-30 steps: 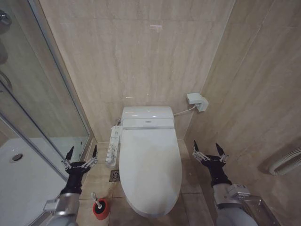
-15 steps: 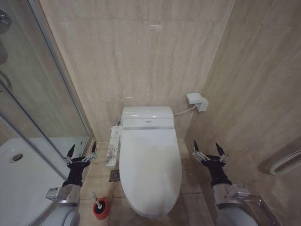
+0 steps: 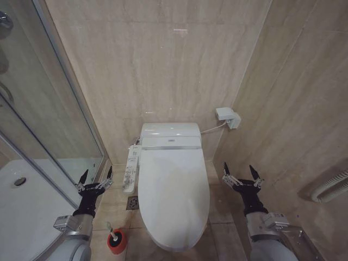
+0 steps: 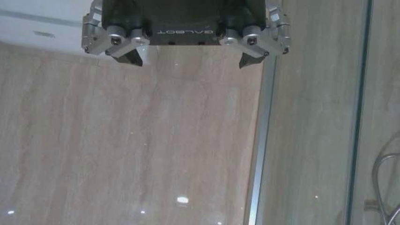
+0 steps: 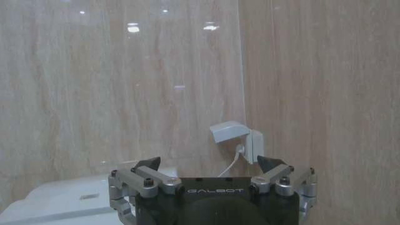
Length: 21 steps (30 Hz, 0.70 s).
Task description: Open the toilet lid, clean the toilet bowl with a toilet brush, close the toilet lid, and flush.
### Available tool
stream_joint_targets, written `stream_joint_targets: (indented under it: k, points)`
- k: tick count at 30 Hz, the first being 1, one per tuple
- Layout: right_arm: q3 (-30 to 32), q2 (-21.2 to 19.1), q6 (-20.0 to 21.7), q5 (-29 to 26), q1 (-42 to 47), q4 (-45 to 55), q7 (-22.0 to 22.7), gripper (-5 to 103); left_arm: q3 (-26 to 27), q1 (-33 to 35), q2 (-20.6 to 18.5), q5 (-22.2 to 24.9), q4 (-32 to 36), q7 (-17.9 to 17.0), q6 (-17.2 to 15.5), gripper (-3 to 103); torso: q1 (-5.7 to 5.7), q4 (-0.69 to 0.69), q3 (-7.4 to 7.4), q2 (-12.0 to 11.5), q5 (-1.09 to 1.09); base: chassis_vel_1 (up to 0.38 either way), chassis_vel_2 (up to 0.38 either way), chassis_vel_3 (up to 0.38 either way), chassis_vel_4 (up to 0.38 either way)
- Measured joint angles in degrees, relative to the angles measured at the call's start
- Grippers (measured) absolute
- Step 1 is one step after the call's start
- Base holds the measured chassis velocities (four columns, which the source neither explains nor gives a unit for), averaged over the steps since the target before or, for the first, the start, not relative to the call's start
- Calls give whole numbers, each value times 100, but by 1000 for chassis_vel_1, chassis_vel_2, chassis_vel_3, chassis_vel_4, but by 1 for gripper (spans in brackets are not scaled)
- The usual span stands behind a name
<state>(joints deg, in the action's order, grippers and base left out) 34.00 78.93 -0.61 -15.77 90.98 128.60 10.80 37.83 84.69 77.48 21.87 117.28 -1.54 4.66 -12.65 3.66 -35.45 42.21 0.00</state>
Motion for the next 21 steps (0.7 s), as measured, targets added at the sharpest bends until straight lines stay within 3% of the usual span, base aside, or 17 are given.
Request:
stream_joint_targets:
  k: [21]
  points:
    - [0, 0, 0, 0, 0, 0, 0, 100, 7, -51, -22, -121, -113, 11, 122, 100, 1, -1, 0, 1, 0, -15, 14, 18, -16]
